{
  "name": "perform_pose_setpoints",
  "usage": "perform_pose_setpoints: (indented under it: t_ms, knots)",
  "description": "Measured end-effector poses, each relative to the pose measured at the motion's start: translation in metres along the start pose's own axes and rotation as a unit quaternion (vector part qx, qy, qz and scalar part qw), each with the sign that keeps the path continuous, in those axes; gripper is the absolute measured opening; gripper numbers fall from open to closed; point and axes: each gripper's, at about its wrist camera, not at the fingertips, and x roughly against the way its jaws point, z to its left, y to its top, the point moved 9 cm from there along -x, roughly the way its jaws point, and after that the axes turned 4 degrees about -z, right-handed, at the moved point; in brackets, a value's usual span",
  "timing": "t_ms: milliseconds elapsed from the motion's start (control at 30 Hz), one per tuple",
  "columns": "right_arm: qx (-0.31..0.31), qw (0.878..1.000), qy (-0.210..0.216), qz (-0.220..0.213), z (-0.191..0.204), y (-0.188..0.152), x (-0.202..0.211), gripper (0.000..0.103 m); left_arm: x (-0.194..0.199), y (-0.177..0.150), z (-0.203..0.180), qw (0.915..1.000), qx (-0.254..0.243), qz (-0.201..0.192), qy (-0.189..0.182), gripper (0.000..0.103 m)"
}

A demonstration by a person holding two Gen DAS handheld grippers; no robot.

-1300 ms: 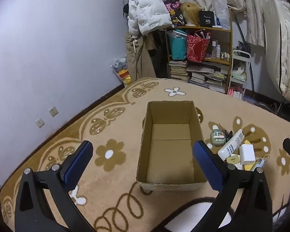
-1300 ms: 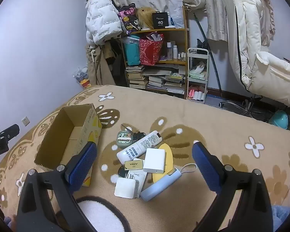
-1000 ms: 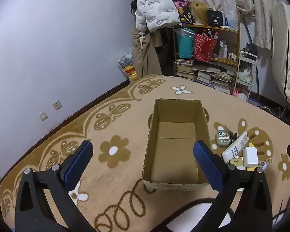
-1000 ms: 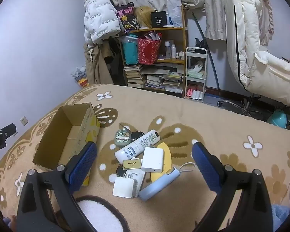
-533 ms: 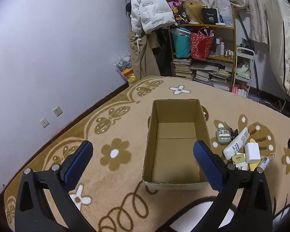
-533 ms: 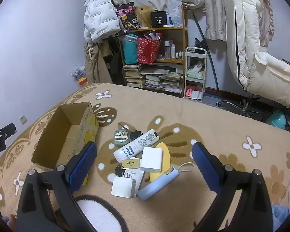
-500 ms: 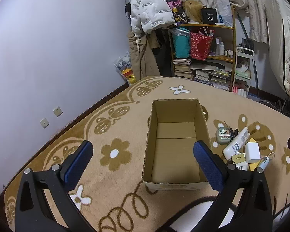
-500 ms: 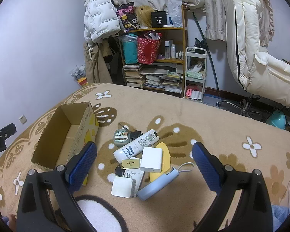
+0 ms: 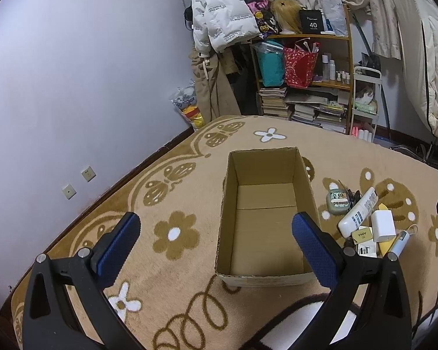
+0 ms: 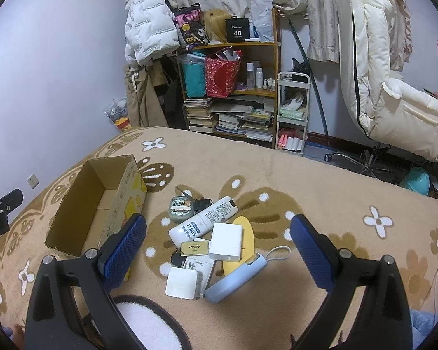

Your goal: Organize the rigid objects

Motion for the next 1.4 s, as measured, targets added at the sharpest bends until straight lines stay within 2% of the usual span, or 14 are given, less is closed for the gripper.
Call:
perform_pose_setpoints:
  t_ms: [1400]
  knots:
    - [0.011,1.0,0.002,0.001,0.0009,-0.0024,-0.0022,0.103,-0.0034,-0.0006,-0.0055,0.9999,-0.014,0.005,-0.005,0.103]
